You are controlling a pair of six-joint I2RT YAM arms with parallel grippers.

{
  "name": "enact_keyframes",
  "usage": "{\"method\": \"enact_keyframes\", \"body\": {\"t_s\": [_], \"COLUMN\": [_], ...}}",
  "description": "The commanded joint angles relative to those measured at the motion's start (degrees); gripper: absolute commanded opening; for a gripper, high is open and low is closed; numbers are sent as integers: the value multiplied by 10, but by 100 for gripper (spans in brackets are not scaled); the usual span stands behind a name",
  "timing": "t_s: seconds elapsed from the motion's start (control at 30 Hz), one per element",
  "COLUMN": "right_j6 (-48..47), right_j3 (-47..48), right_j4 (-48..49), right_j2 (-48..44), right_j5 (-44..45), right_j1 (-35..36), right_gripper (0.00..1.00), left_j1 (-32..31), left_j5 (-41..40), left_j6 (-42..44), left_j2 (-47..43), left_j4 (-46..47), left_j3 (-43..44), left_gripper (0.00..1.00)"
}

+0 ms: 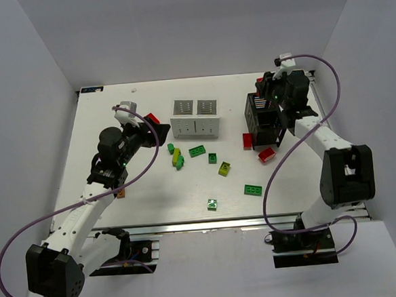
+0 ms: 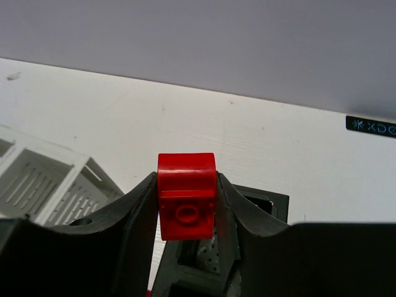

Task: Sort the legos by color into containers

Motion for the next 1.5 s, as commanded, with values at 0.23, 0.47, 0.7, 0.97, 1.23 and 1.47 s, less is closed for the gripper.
{"method": "enact_keyframes", "body": {"t_s": [0.23,0.47,0.7,0.97,1.23,1.47], "right_j6": [-8,-16,-24,-23,-23,-23], "right_j3": [30,33,39,39,38,38], "right_j4": [17,16,14,17,15,13], "right_j2": [52,74,81,82,81,79], "right_j5": [47,46,67,67,66,65], "right_j1": [1,-1,-1,-9,-11,-14], "right_gripper": [0,5,10,27,42,52], "left_j1": [-2,-3,-4,-4,-6,-7], "left_j5": [1,1,0,-1,0,1], "left_j6": [6,6,8,9,10,11], "left_j2": [-8,-5,-8,-9,-10,-10], "left_j4": [-1,-2,-4,-4,-4,-4], "left_j3": [21,21,22,22,22,22], "left_gripper": [83,83,83,83,83,83]}}
